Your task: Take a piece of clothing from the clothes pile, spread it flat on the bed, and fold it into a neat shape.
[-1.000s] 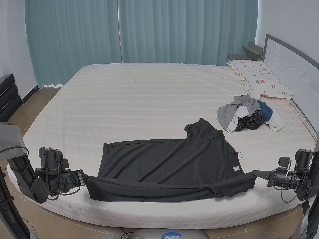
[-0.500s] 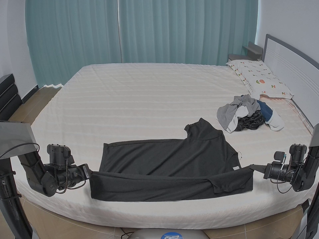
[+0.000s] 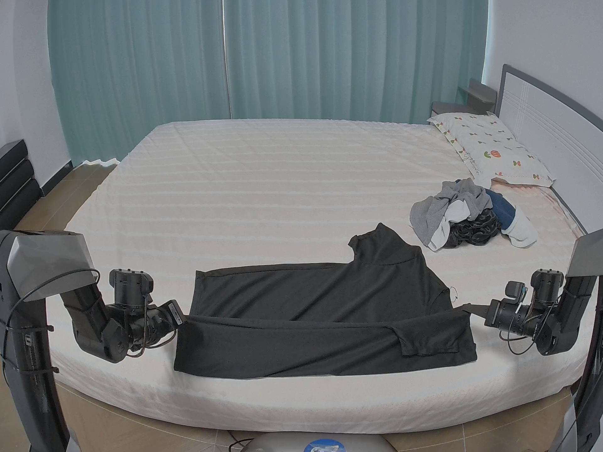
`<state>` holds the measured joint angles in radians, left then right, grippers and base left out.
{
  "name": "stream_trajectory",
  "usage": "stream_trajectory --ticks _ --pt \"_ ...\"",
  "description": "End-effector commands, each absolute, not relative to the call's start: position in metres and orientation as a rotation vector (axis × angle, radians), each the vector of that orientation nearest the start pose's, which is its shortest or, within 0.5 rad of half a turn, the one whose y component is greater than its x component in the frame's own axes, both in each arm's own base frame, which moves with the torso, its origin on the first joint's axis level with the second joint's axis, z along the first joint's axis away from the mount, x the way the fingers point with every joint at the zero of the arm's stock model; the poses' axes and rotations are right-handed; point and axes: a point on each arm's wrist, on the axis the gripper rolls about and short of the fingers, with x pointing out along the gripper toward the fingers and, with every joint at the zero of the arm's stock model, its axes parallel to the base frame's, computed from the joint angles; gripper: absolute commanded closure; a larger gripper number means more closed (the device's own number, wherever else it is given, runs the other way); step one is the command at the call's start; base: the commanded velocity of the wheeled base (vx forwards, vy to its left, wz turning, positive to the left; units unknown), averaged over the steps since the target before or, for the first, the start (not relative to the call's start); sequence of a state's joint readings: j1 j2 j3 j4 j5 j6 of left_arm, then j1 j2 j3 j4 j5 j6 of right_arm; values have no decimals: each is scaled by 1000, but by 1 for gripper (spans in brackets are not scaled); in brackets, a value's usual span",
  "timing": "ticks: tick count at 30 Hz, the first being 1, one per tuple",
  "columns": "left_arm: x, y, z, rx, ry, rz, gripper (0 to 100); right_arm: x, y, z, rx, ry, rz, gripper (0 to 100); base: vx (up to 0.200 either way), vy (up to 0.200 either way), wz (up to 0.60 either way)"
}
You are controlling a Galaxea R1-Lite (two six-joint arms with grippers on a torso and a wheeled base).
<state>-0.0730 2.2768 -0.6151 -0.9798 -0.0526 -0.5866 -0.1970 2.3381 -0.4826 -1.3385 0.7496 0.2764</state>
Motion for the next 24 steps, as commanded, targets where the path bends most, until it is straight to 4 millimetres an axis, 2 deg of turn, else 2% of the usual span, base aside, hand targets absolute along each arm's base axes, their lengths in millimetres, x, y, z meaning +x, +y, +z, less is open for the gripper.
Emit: stream_trajectory --ticks 1,3,8,15,24 --pt "346 -27 -38 -569 713 114 100 320 -40 -42 511 576 460 100 0 0 0" --pt "348 -27 -39 -572 709 119 100 321 -39 -43 509 575 460 100 0 0 0" --pt "363 -31 -58 -548 684 195 100 331 -32 -55 496 572 441 100 0 0 0" --pt "364 -31 -61 -543 688 204 100 340 -28 -59 503 546 400 100 0 0 0" --pt "363 -39 -61 -535 695 188 100 340 -26 -61 508 551 399 100 0 0 0"
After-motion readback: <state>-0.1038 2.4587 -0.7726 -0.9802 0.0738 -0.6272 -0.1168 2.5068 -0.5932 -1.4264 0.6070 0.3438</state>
